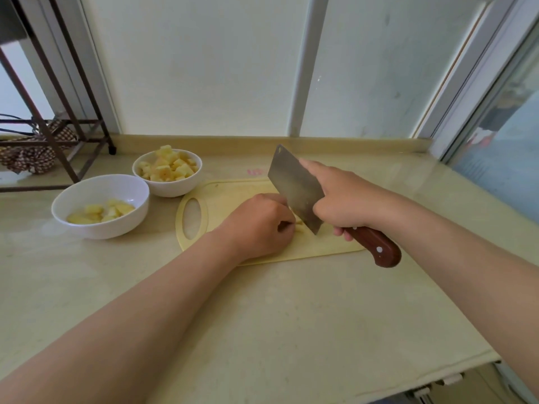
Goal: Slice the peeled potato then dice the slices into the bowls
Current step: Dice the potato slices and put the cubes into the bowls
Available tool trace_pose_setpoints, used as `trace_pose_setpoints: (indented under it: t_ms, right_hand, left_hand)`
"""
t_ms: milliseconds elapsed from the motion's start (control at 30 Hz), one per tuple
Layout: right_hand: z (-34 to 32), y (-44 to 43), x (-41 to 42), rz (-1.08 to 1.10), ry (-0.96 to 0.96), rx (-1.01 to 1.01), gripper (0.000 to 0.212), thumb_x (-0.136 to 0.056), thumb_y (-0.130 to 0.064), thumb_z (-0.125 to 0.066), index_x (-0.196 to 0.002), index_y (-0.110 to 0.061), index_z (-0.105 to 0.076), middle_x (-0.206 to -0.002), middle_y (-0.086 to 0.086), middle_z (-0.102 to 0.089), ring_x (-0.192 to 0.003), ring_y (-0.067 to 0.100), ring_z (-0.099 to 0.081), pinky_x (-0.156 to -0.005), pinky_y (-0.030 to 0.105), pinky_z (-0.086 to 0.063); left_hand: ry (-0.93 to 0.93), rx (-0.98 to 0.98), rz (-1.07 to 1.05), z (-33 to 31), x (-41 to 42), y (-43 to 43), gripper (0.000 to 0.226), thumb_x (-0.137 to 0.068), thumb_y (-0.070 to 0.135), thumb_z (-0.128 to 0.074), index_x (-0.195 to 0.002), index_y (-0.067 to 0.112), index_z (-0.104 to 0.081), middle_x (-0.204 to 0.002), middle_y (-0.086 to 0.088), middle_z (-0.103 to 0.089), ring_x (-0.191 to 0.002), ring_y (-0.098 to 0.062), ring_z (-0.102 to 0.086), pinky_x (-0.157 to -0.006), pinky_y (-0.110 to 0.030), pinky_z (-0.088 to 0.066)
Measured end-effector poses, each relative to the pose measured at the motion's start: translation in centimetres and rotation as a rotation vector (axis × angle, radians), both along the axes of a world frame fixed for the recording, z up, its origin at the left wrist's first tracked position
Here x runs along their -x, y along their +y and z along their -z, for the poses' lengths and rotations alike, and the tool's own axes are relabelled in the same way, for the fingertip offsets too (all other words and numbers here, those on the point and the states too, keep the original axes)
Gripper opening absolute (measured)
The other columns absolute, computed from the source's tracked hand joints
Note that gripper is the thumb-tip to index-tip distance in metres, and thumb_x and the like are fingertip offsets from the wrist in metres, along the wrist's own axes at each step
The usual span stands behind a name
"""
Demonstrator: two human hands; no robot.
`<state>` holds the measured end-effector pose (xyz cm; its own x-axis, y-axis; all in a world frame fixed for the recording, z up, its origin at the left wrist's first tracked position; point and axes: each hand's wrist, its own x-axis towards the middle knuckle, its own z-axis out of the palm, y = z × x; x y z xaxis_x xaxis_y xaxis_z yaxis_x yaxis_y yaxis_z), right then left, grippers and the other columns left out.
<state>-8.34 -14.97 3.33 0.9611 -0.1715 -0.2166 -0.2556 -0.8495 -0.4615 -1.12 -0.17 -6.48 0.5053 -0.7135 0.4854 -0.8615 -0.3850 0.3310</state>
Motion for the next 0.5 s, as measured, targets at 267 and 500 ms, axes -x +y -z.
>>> trace_pose_setpoints:
  t_ms: [267, 500]
  right_hand:
    - [-0.8, -0.1, 2.6, -0.035, -0.021, 0.04, 0.1, -0.087, 0.001, -0.042, -0.157, -0.06, -0.007, -0.087, 0.008, -0.06, -0.048, 0.021, -0.065, -0.047, 0.032, -0.056]
    - [-0.6, 0.0, 3.4, -0.056, -0.001, 0.05, 0.097, -0.089, 0.0, -0.043, -0.158, -0.059, -0.007, -0.089, 0.007, -0.06, -0.048, 0.021, -0.065, -0.044, 0.028, -0.053]
  left_hand:
    - [0.01, 0.035, -0.035, 0.1, 0.0, -0.1, 0.013, -0.079, 0.016, -0.062, -0.074, 0.012, -0.074, -0.071, 0.0, -0.061, -0.066, -0.017, -0.054, -0.059, -0.038, -0.05]
    - [0.065, 0.05, -0.039, 0.1, -0.2, 0.0, 0.013, -0.079, 0.02, -0.062, -0.074, 0.015, -0.074, -0.076, 0.002, -0.064, -0.067, -0.017, -0.057, -0.06, -0.038, -0.051]
